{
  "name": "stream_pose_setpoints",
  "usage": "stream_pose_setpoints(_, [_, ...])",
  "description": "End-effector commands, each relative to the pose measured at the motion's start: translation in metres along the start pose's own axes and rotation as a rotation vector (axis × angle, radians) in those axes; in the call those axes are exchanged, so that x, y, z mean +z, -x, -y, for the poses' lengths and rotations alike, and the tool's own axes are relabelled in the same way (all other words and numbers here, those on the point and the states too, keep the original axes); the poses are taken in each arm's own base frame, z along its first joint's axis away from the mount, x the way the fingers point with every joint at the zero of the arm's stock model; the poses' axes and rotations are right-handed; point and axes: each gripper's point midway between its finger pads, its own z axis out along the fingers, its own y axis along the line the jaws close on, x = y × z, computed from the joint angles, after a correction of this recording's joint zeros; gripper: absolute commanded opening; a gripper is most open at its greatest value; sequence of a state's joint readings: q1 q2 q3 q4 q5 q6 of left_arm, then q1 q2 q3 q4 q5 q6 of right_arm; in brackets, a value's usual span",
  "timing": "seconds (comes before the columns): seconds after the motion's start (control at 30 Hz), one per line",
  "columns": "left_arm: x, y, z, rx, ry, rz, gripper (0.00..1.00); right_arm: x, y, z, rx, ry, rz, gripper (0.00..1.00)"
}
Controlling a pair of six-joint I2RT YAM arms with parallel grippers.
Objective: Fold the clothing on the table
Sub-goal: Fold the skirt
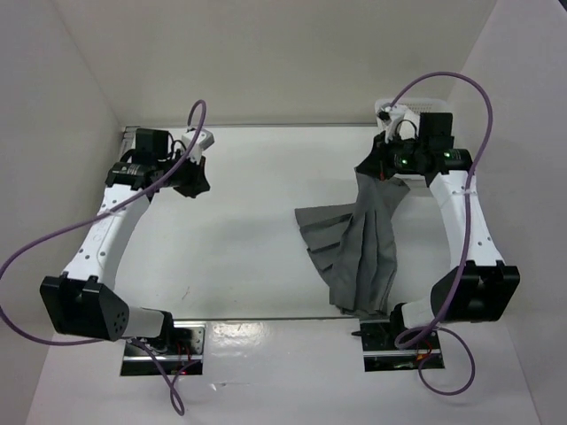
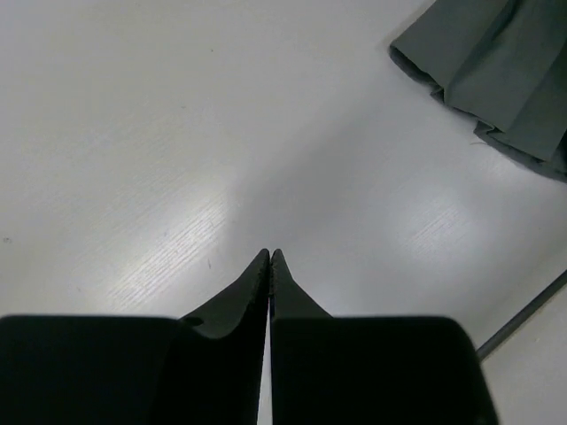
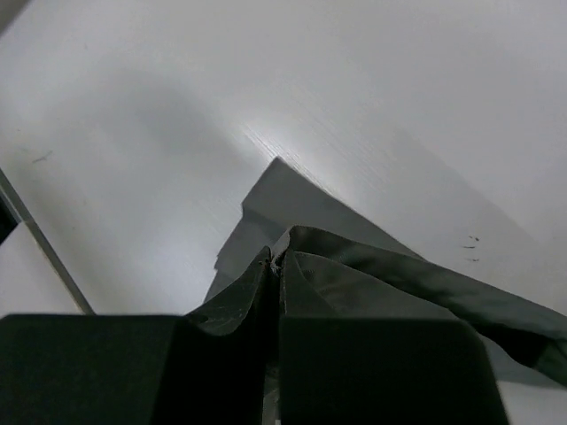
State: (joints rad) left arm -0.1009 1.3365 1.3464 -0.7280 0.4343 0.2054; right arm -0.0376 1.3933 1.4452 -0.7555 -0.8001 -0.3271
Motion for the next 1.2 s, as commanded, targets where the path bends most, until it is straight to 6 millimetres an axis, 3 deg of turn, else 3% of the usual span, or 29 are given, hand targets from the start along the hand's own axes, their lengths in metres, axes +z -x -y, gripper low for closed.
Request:
stream_pose_setpoints(0.0, [0.022,0.01,-0.006,-0.005,-0.027,0.055,0.07,0.017,0.004,0.013,-0.082,-0.049,-0.004,0.0])
stream_pose_setpoints(0.03, [0.028,0.009,-0.003,-0.018,-0.057,0.058,0.21,0.021,-0.001,0.019,-0.068,-0.054,-0.021,0.0])
stream_pose_setpoints(0.17, [0.061,0.001,0.008,-0.065,-0.166,0.038,0.4,0.024,-0.003,0.029,-0.067,-0.089,-0.044,0.0])
stream_pose_setpoints(0.27, [0.094,0.006,0.028,-0.047,-0.239,0.011,0.54,0.023,-0.011,0.037,-0.064,-0.132,-0.074,0.0])
stream_pose_setpoints(0.43, [0.147,0.014,0.094,-0.002,-0.42,-0.045,0.73,0.013,-0.031,0.047,-0.067,-0.225,-0.134,0.0])
stream_pose_setpoints(0.47, [0.154,0.015,0.104,0.017,-0.439,-0.046,0.75,0.011,-0.033,0.047,-0.078,-0.235,-0.138,0.0])
stream_pose_setpoints(0.5, [0.159,0.017,0.128,0.044,-0.479,-0.055,0.77,0.006,-0.037,0.048,-0.066,-0.241,-0.144,0.0])
stream_pose_setpoints(0.57, [0.177,0.013,0.143,0.057,-0.503,-0.08,0.79,-0.006,-0.046,0.05,-0.043,-0.268,-0.146,0.0])
stream_pose_setpoints(0.6, [0.18,0.019,0.161,0.084,-0.541,-0.073,0.79,-0.01,-0.05,0.052,-0.043,-0.278,-0.147,0.0])
stream_pose_setpoints(0.73, [0.212,0.001,0.189,0.128,-0.594,-0.133,0.79,-0.022,-0.064,0.05,-0.015,-0.291,-0.142,0.0])
stream_pose_setpoints(0.83, [0.229,-0.001,0.201,0.19,-0.587,-0.137,0.77,-0.03,-0.071,0.05,0.006,-0.3,-0.141,0.0])
stream_pose_setpoints(0.9, [0.24,0.0,0.199,0.212,-0.55,-0.137,0.77,-0.039,-0.072,0.052,0.016,-0.323,-0.133,0.0])
stream_pose_setpoints(1.1, [0.28,-0.009,0.164,0.252,-0.327,-0.145,0.83,-0.05,-0.073,0.052,0.034,-0.328,-0.1,0.0])
stream_pose_setpoints(1.17, [0.287,-0.013,0.161,0.285,-0.295,-0.149,0.83,-0.051,-0.073,0.052,0.038,-0.324,-0.094,0.0])
